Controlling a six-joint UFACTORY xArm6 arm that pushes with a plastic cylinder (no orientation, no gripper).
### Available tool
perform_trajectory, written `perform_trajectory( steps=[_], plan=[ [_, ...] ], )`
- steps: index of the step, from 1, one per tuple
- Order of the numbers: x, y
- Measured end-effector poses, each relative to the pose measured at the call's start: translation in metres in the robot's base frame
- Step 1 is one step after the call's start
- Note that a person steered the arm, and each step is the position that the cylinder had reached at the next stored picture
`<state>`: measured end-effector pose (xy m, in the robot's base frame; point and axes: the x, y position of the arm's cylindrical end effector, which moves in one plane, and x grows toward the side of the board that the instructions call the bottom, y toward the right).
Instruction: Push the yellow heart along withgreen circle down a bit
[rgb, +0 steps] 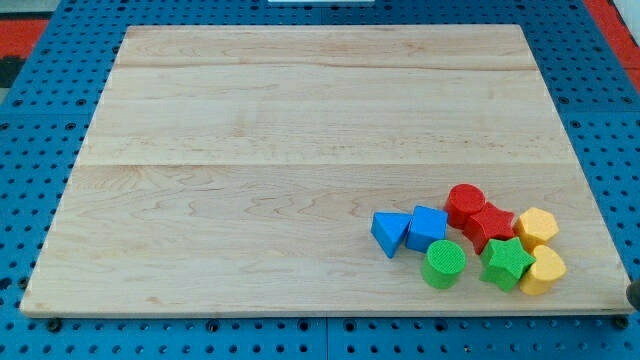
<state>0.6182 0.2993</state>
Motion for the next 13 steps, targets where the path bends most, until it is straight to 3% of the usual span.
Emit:
perform_trajectory(
  steps=[2, 4, 7, 9, 10, 13],
  plan=[
    [-0.012, -0.086],
    [-0.073, -0.088],
    [-0.081, -0.064],
    [-0.094, -0.185],
    [-0.107, -0.183],
    [-0.085, -0.125]
  ],
)
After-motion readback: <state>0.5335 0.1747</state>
